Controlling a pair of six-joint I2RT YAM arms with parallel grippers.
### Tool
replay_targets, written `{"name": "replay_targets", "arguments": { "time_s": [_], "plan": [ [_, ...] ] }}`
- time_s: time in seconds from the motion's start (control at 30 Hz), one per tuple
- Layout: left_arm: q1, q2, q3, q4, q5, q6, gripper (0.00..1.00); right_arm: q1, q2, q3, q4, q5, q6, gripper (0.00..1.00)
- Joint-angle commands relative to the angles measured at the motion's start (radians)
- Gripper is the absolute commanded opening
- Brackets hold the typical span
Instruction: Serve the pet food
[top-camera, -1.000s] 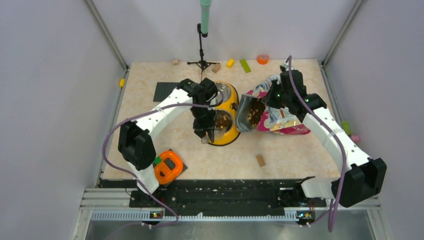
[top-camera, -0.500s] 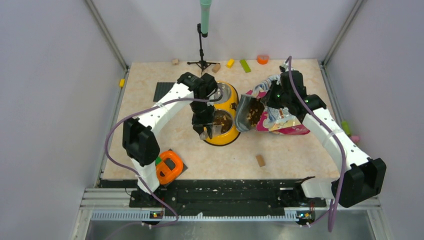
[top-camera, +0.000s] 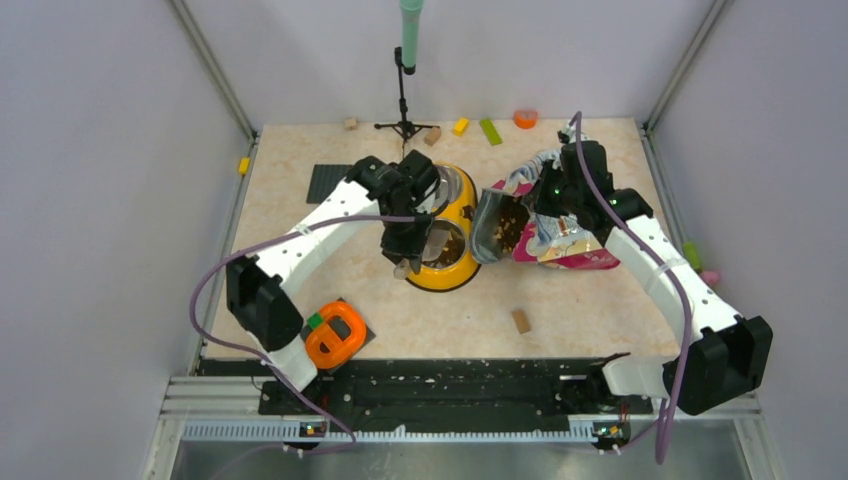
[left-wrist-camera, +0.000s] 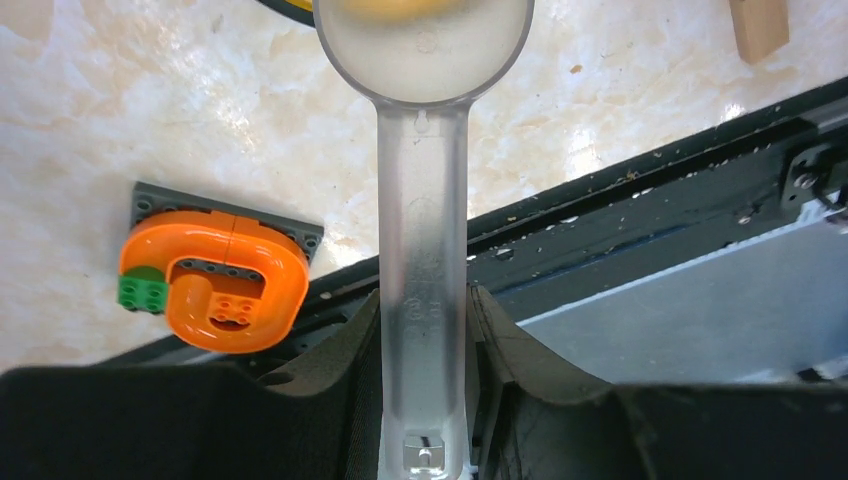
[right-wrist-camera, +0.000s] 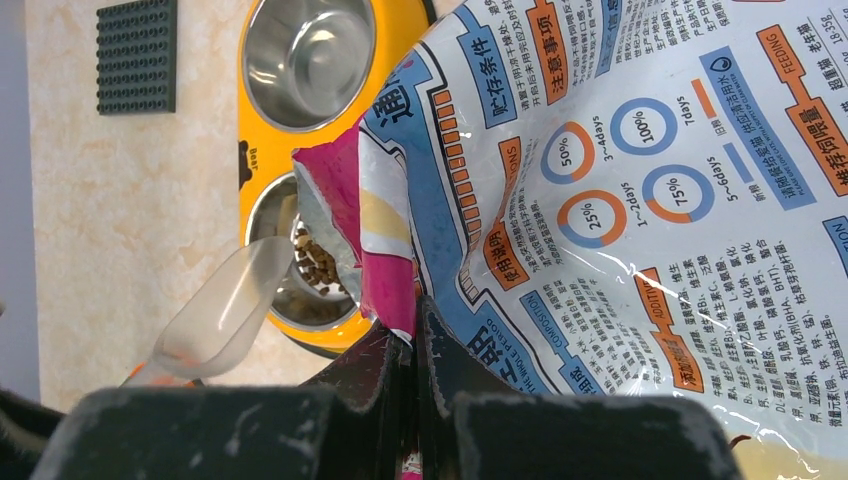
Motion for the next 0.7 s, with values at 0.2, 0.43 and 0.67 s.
{"name": "replay_targets", "arguments": {
  "time_s": [0.2, 0.43, 0.67],
  "plan": [
    [-0.095, -0.204, -0.135, 0.205, -0.123, 0.107, 0.00, -0.012, -0.037, 0.086, 0.083, 0.001, 0.000, 0.00],
    [-0.171, -0.350, -0.330, 0.463, -0.065, 0.247, 0.00, -0.014, -0.039, 0.101, 0.071, 0.029, -0.009, 0.00],
    [-0.206, -0.321, -0.285, 0.512, 0.151, 0.306, 0.00, -0.026, -0.038, 0.118, 0.047, 0.050, -0.021, 0.00]
  ]
}}
